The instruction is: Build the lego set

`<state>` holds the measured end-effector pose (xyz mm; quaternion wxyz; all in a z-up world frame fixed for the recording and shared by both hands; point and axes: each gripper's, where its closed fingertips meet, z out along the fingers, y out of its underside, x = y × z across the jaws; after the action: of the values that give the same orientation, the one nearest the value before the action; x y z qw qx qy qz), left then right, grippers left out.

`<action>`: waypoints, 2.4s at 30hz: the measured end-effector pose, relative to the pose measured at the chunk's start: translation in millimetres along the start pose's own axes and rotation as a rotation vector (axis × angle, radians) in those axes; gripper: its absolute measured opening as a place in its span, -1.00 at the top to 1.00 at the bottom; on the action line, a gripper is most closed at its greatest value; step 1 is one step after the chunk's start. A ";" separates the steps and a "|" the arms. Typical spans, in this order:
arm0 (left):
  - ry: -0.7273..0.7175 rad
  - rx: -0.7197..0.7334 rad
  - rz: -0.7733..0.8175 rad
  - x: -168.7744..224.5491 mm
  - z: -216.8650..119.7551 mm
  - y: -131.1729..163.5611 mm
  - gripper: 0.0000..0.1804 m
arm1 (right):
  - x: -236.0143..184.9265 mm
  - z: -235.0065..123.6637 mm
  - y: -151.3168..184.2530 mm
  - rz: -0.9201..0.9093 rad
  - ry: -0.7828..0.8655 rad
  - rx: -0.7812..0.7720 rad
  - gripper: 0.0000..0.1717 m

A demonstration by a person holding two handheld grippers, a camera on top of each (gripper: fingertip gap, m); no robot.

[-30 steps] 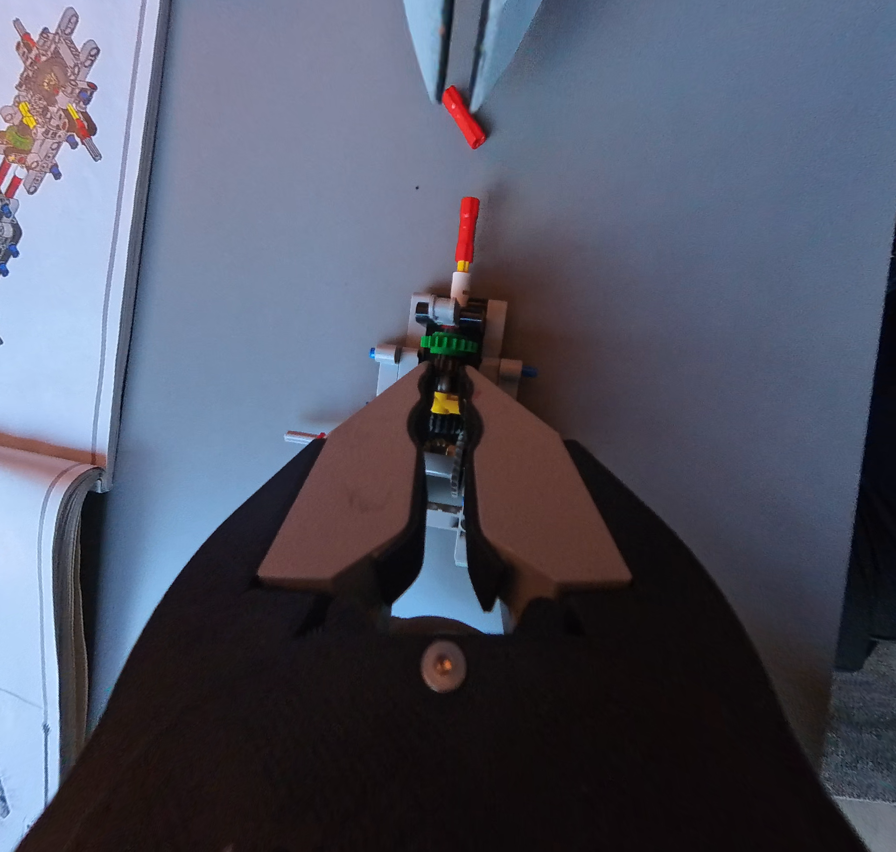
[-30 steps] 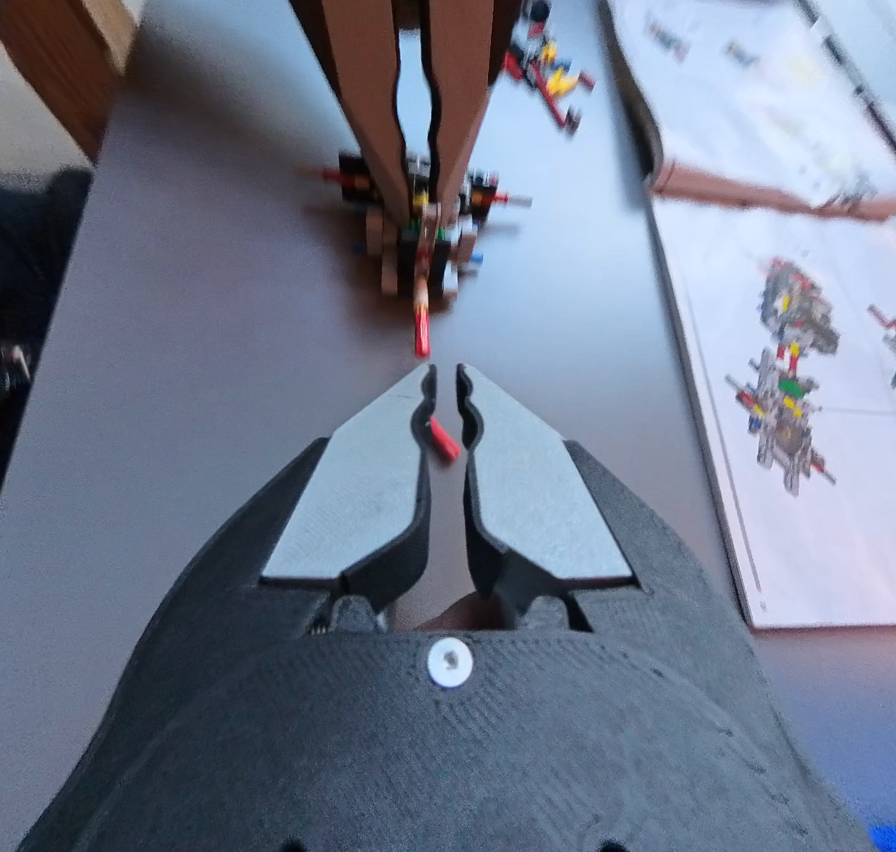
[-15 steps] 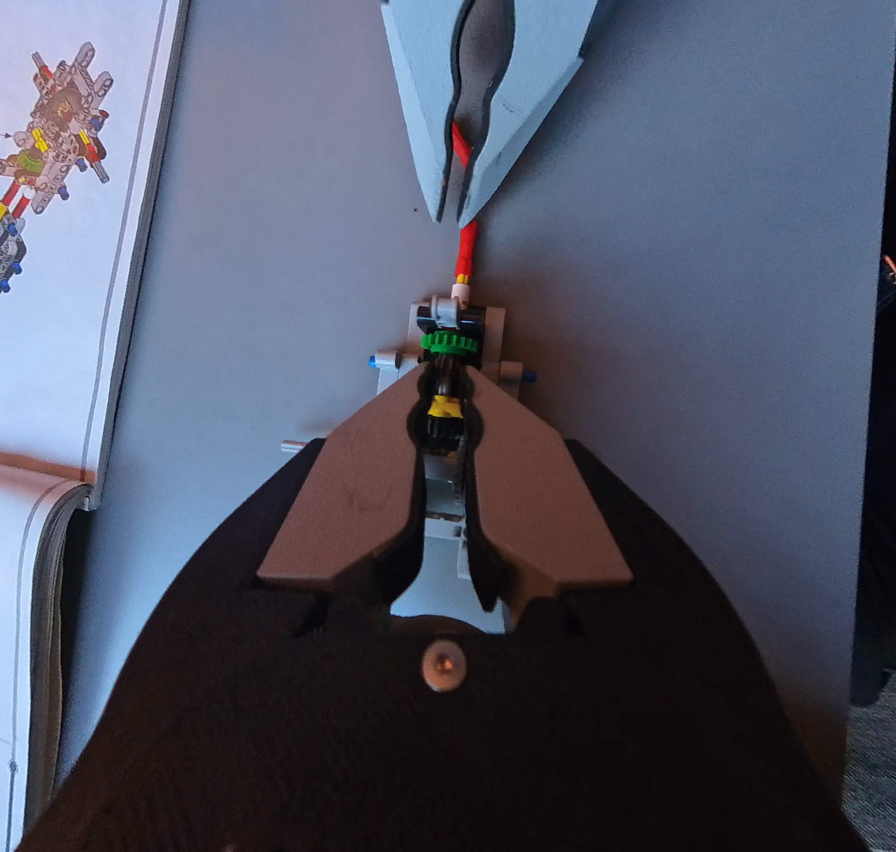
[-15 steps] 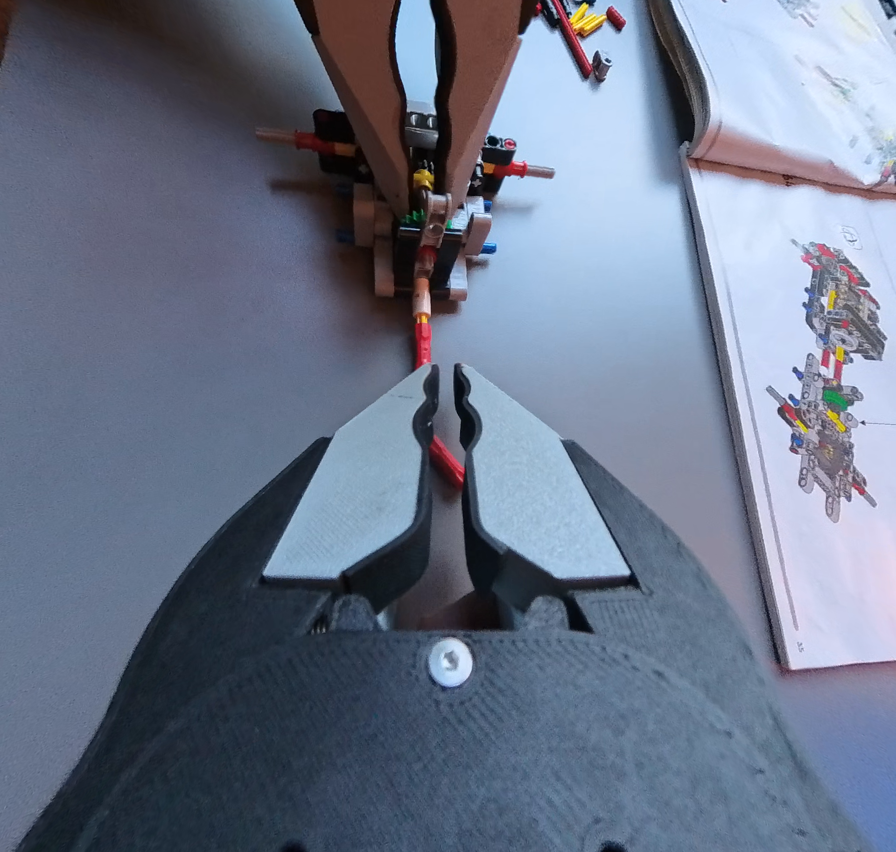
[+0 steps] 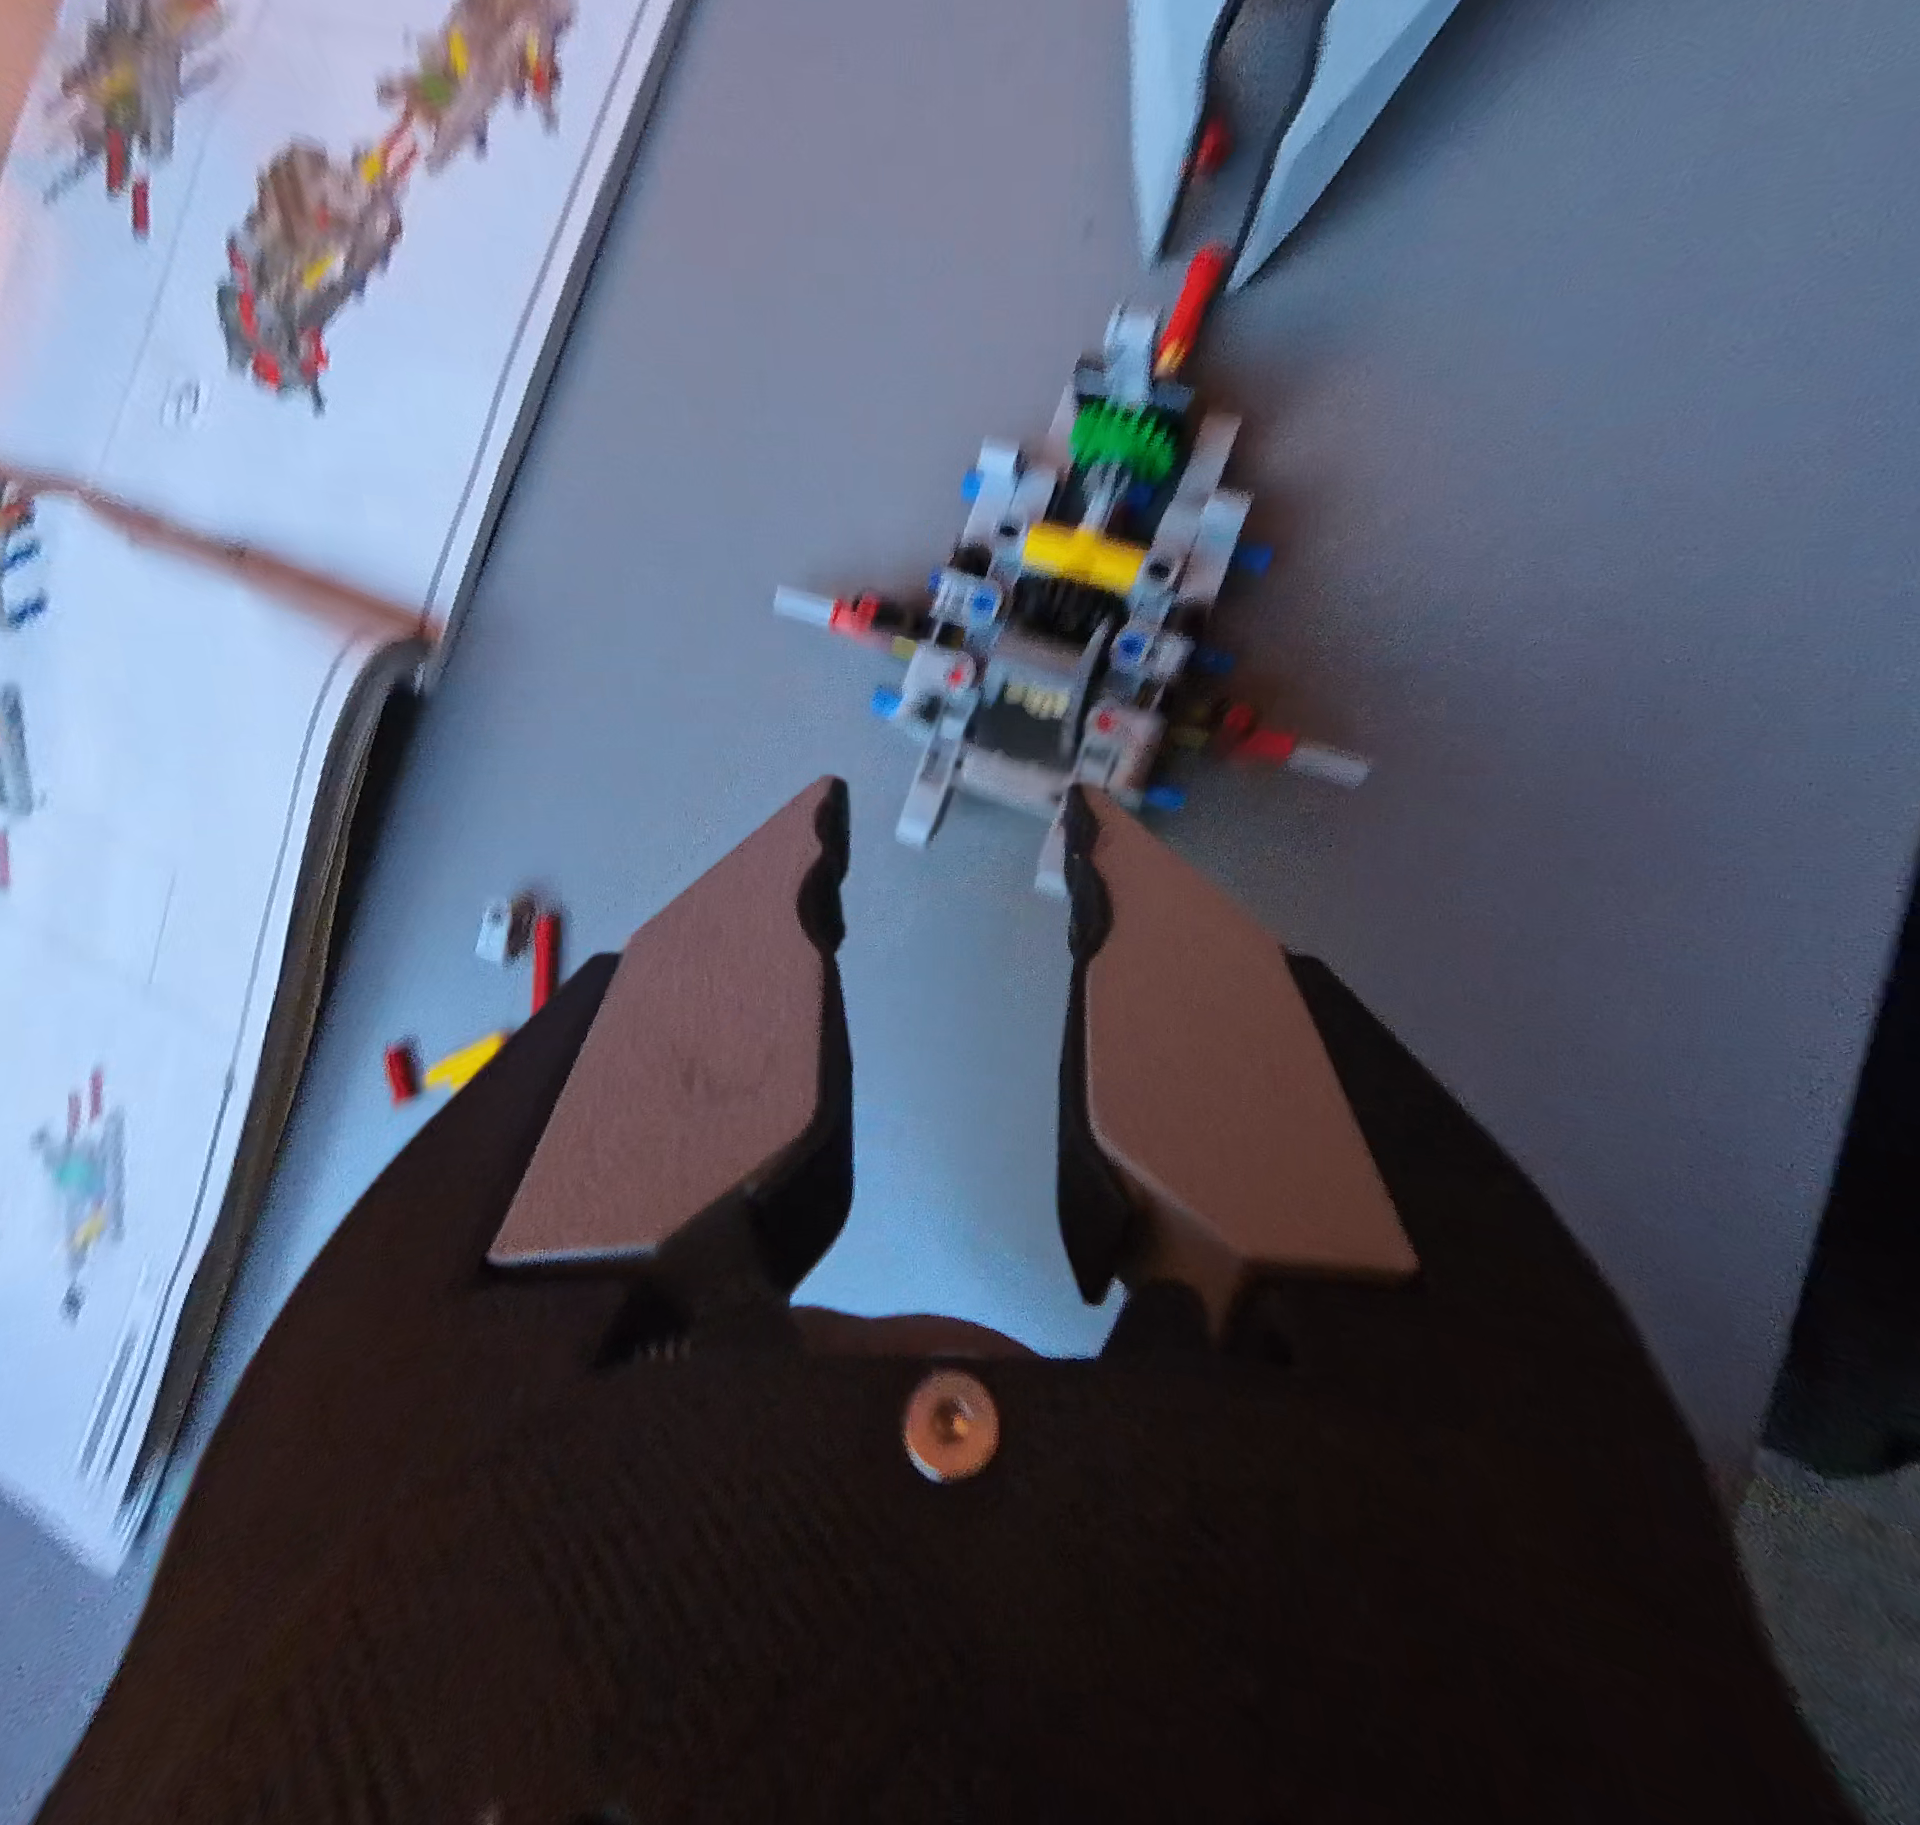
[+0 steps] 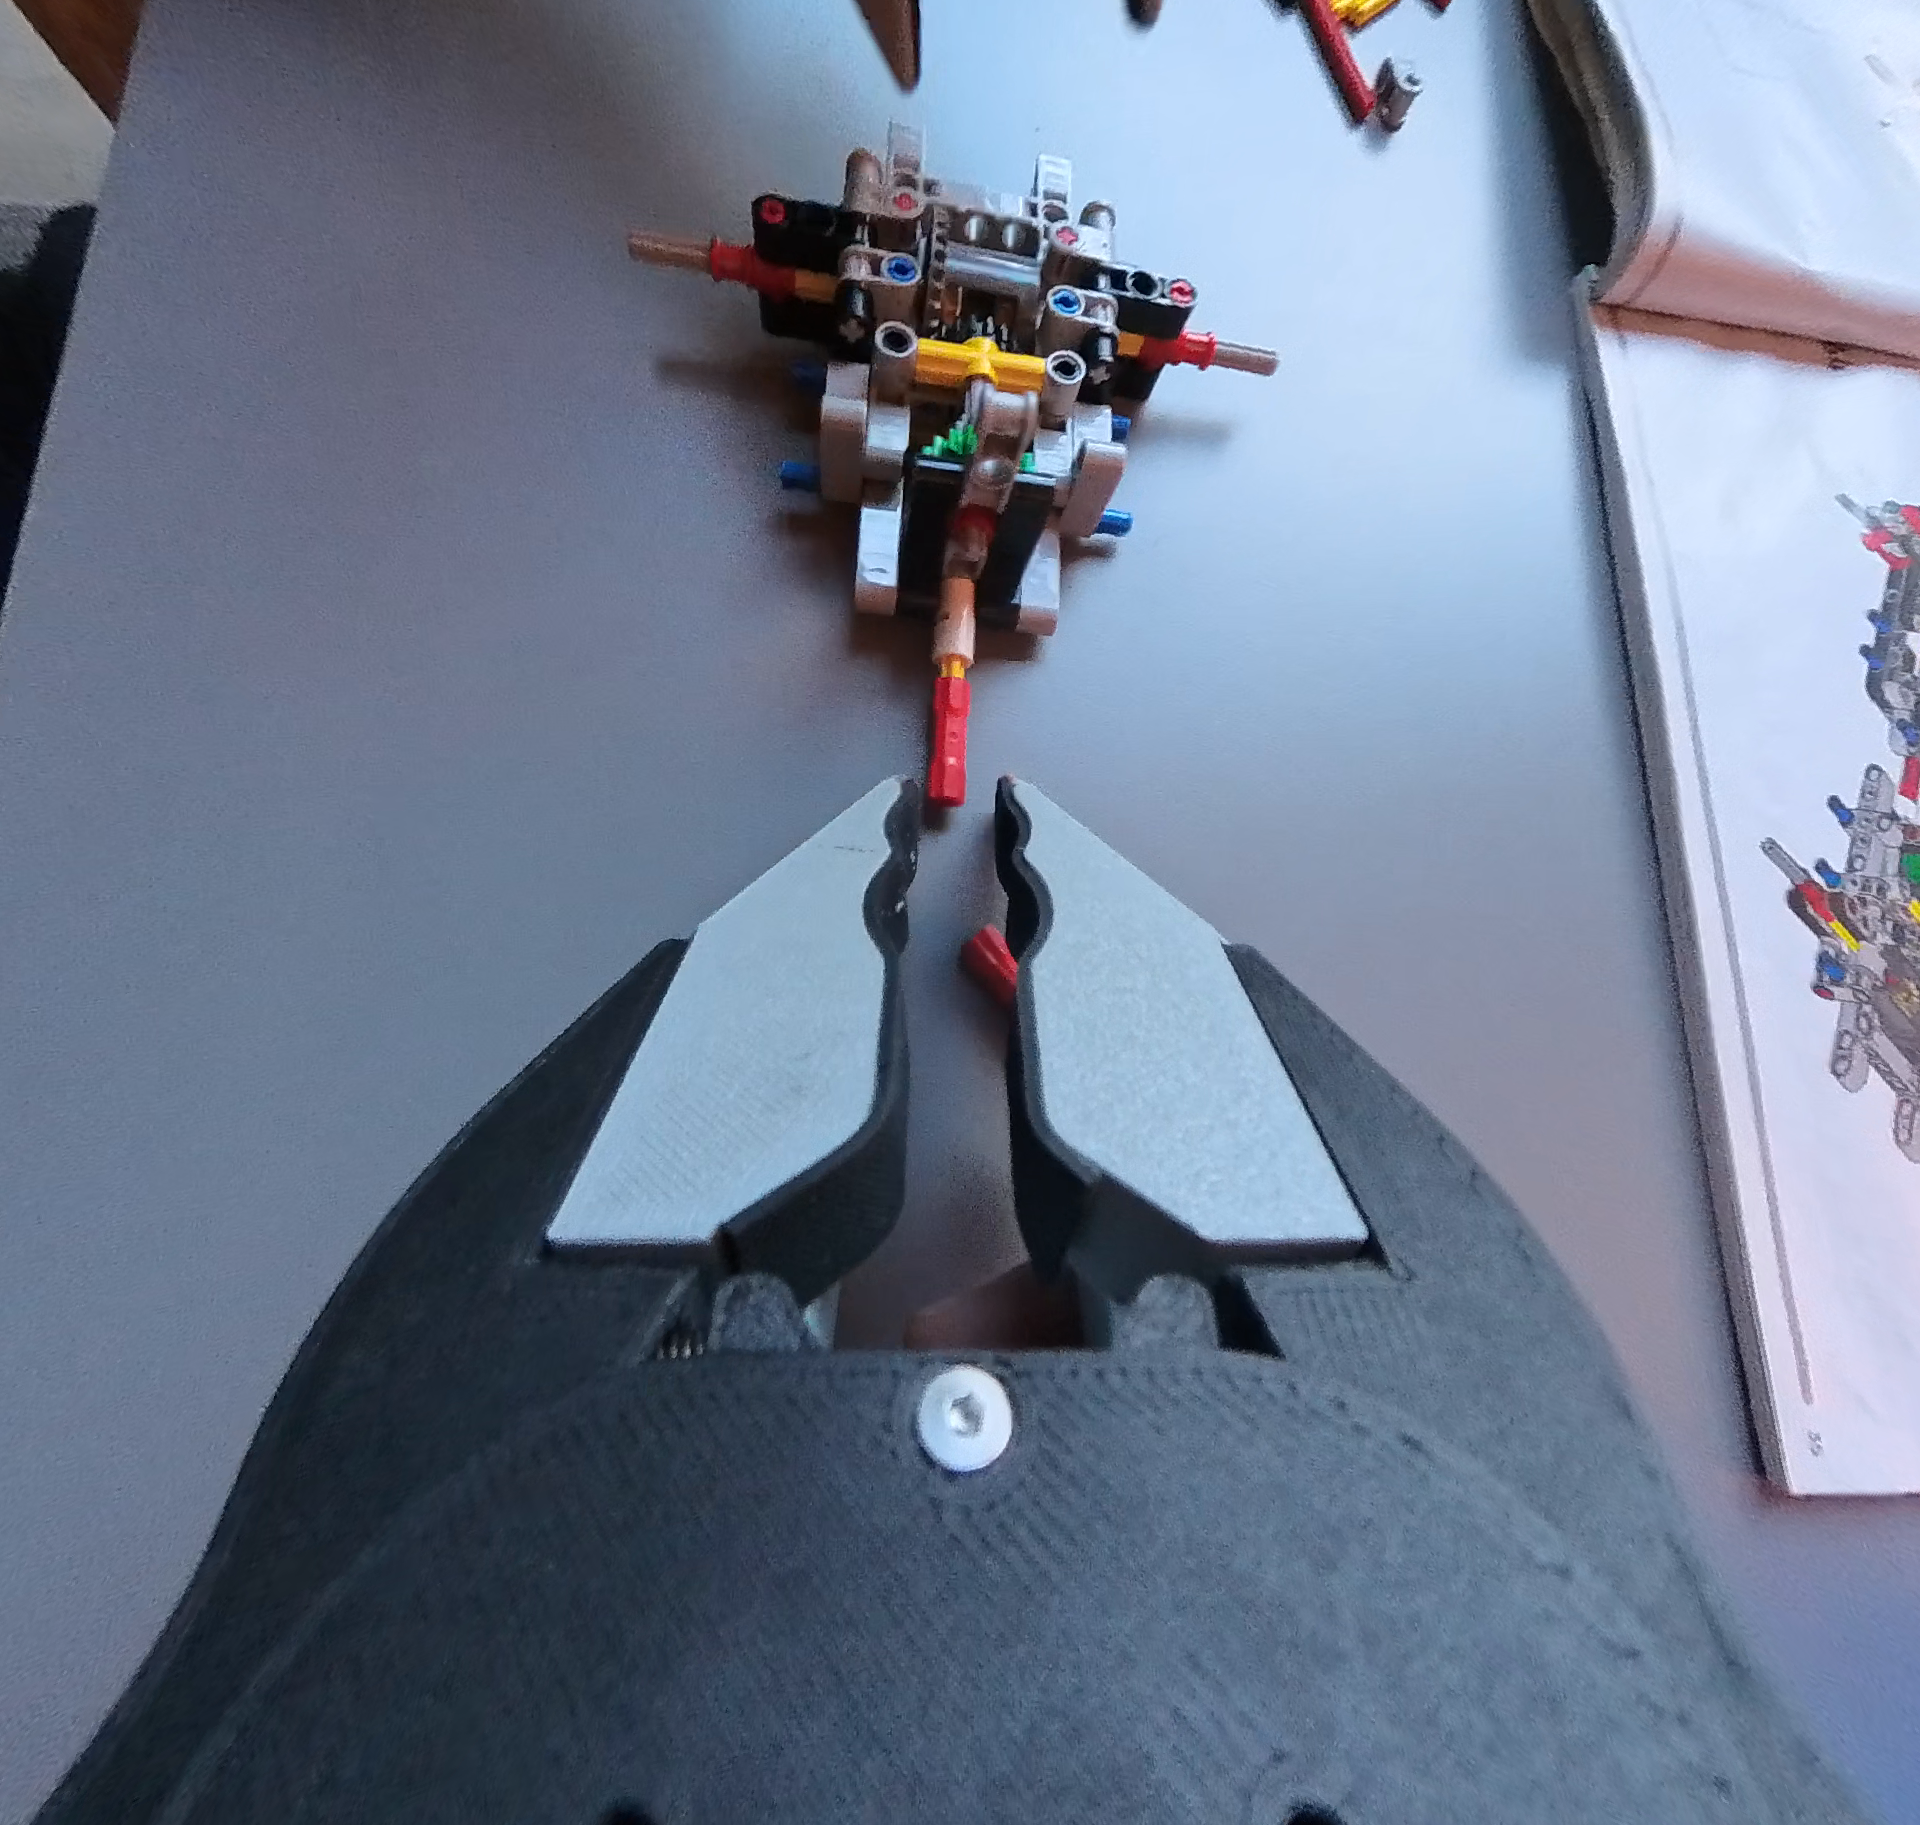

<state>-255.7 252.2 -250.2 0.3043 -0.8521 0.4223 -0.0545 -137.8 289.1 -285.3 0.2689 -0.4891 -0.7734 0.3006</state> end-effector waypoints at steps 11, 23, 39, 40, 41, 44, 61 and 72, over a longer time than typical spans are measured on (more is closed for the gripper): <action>0.278 0.055 -0.114 37.4 12.5 21.7 0.61 | -1.6 2.8 -1.1 -0.019 0.009 -0.011 0.95; 0.313 0.151 -0.194 34.7 24.9 10.1 0.64 | 1.4 3.7 -2.1 -0.024 0.014 -0.015 0.95; 0.402 0.160 -0.141 46.4 28.5 3.9 0.92 | 10.0 1.7 0.4 -0.039 0.020 -0.085 0.97; 0.388 0.158 -0.148 43.1 29.0 4.5 0.92 | 10.4 2.3 0.2 -0.034 0.017 -0.080 0.97; 0.373 0.158 -0.154 39.3 29.8 4.9 0.91 | 10.5 2.6 0.0 -0.048 0.020 -0.081 0.97; 0.394 0.175 -0.164 38.9 29.5 5.3 0.91 | 10.8 3.2 -0.4 -0.076 0.033 -0.080 0.97; 0.296 0.269 -0.211 8.3 9.5 -6.8 0.71 | 19.2 -32.8 27.1 -0.015 0.031 -0.063 0.74; 0.226 0.212 -0.124 13.6 36.1 -40.8 0.74 | 26.6 -14.0 -20.8 -0.008 0.135 0.126 0.99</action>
<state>-206.4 277.7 -258.7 0.3390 -0.8283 0.3921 -0.2128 -150.3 309.3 -257.5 0.3521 -0.4871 -0.7350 0.3139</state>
